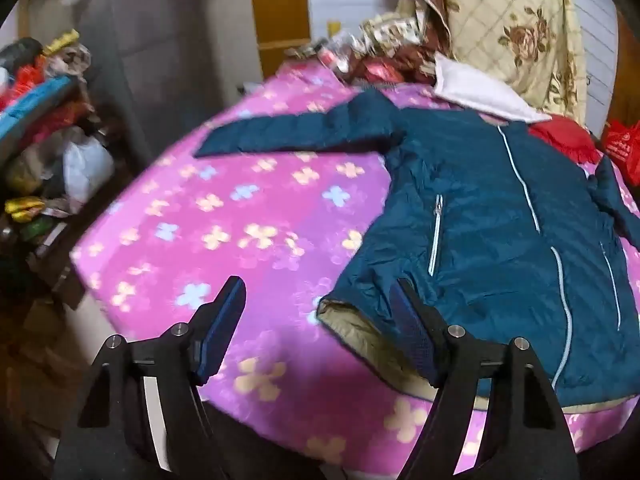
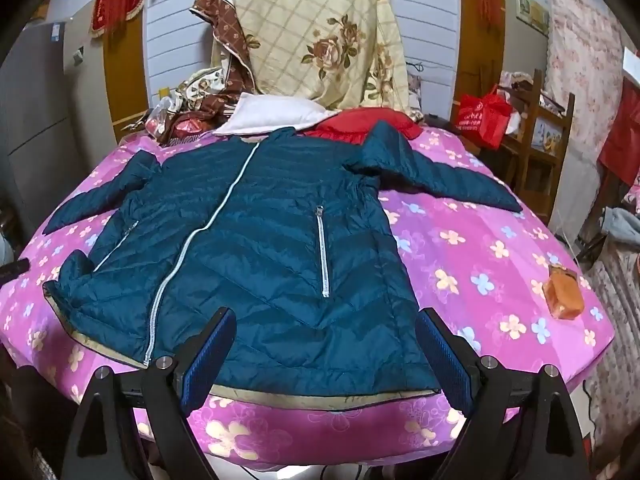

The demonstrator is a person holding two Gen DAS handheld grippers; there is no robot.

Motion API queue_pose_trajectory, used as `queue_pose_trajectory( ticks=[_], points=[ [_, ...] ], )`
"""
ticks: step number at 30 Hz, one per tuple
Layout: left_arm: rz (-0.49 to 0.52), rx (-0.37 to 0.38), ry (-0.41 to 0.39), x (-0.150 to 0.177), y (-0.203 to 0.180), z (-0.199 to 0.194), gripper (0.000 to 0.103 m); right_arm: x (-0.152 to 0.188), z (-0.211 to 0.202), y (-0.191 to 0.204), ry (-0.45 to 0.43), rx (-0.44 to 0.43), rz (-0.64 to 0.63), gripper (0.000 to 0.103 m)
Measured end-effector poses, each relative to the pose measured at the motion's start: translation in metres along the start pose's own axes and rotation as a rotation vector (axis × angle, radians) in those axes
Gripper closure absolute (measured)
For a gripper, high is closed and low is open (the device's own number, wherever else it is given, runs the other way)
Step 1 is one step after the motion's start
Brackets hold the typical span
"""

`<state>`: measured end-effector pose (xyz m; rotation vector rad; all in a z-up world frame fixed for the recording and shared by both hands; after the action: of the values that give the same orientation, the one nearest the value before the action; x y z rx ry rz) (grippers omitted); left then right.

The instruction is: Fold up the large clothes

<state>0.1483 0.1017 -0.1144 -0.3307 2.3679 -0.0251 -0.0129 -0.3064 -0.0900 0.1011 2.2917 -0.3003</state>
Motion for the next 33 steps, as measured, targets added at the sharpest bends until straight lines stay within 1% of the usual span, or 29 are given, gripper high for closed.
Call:
queue_pose_trajectory(
  ticks=[2, 4, 5, 6, 9, 10, 11, 12, 13, 14, 19, 22, 25, 28, 33],
  points=[
    [0.003, 0.031, 0.044, -0.003, -0.007, 0.019, 0.028, 0.001, 0.001, -0.008, 0.004, 0.007, 0.016, 0.014],
    [-0.003, 0.071, 0.062, -0.008, -0.009, 0.032, 0.028, 0.003, 0.005, -0.022, 0.015, 0.029, 0.048, 0.014],
    [-0.012, 0.109, 0.068, -0.011, -0.010, 0.037, 0.028, 0.005, 0.007, -0.029, 0.025, 0.041, 0.068, 0.014],
    [-0.019, 0.161, 0.094, -0.013, -0.011, 0.045, 0.028, 0.007, 0.009, -0.036, 0.034, 0.046, 0.085, 0.014],
    [-0.036, 0.220, 0.190, -0.011, -0.015, 0.068, 0.028, 0.016, 0.017, -0.057, 0.066, 0.059, 0.152, 0.014],
    [-0.031, 0.235, 0.223, -0.007, -0.018, 0.073, 0.037, 0.017, 0.019, -0.063, 0.072, 0.064, 0.166, 0.014],
    [-0.021, 0.249, 0.287, 0.002, -0.020, 0.079, 0.074, 0.019, 0.020, -0.067, 0.076, 0.071, 0.179, 0.014],
    [-0.019, 0.256, 0.333, 0.010, -0.022, 0.082, 0.086, 0.020, 0.021, -0.072, 0.079, 0.081, 0.192, 0.014],
    [-0.029, 0.254, 0.356, 0.016, -0.021, 0.083, 0.087, 0.021, 0.022, -0.079, 0.081, 0.092, 0.205, 0.014],
    [-0.049, 0.241, 0.345, 0.022, -0.017, 0.079, 0.089, 0.022, 0.023, -0.083, 0.082, 0.100, 0.214, 0.014],
    [-0.101, 0.262, 0.335, 0.043, 0.000, 0.052, 0.094, 0.031, 0.029, -0.107, 0.101, 0.112, 0.269, 0.014],
    [-0.089, 0.240, 0.318, 0.053, 0.003, 0.036, 0.095, 0.044, 0.039, -0.121, 0.141, 0.102, 0.318, 0.014],
    [-0.069, 0.229, 0.303, 0.056, 0.001, 0.029, 0.095, 0.059, 0.052, -0.125, 0.181, 0.038, 0.367, 0.014],
    [-0.059, 0.212, 0.285, 0.059, -0.001, 0.024, 0.095, 0.069, 0.068, -0.118, 0.220, -0.031, 0.371, 0.014],
    [-0.067, 0.222, 0.229, 0.049, 0.006, 0.010, 0.095, 0.081, 0.087, -0.104, 0.270, -0.090, 0.369, 0.014]
  ],
)
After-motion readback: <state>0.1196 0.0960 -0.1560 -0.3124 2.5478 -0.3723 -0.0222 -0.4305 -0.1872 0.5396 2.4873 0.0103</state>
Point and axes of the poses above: each gripper's, at about its wrist camera, not at the fingertips, and z roughly the way its jaws point, y to its left, x to its underside, the point moved 5 cm from there along z, roughly the way its jaws point, and after that the axes turned 12 degrees about -z, right-handed, at the moved point
